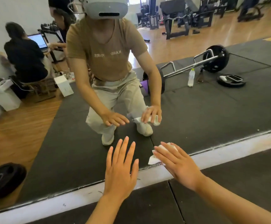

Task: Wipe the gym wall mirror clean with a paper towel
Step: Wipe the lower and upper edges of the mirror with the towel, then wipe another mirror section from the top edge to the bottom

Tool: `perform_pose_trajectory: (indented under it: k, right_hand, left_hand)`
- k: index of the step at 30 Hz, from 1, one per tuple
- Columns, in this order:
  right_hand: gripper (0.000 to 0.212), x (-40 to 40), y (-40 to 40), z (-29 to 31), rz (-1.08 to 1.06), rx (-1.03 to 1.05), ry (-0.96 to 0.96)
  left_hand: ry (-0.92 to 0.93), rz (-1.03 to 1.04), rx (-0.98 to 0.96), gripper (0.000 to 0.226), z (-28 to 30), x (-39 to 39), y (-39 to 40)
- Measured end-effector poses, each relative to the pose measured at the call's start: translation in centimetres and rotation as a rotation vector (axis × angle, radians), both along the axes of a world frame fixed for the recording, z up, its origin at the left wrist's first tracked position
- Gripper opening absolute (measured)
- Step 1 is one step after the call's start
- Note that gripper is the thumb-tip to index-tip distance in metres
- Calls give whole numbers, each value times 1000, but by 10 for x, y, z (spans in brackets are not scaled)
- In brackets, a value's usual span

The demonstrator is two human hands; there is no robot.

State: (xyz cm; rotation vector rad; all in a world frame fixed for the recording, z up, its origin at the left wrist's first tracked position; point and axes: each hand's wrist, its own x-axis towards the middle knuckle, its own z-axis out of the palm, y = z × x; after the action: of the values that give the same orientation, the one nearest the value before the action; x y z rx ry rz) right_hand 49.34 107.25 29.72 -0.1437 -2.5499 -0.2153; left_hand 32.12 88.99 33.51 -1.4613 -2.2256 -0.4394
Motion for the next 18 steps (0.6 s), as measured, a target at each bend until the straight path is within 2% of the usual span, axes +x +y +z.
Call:
perform_pose_trajectory:
  k: [3, 7, 13, 18]
  right_hand:
    - [48, 17, -1, 74, -8, -75, -15]
    - [38, 39, -1, 194, 0, -120, 16]
    - [25, 69, 15, 371, 71, -88, 76]
    - [34, 82, 44, 498, 140, 53, 86]
  left_hand:
    - [-29, -46, -81, 52, 69, 16, -3]
    - [-89, -75, -95, 51, 177, 38, -3]
    - [-115, -122, 5, 51, 349, 65, 18]
    - [-51, -149, 104, 51, 465, 79, 44]
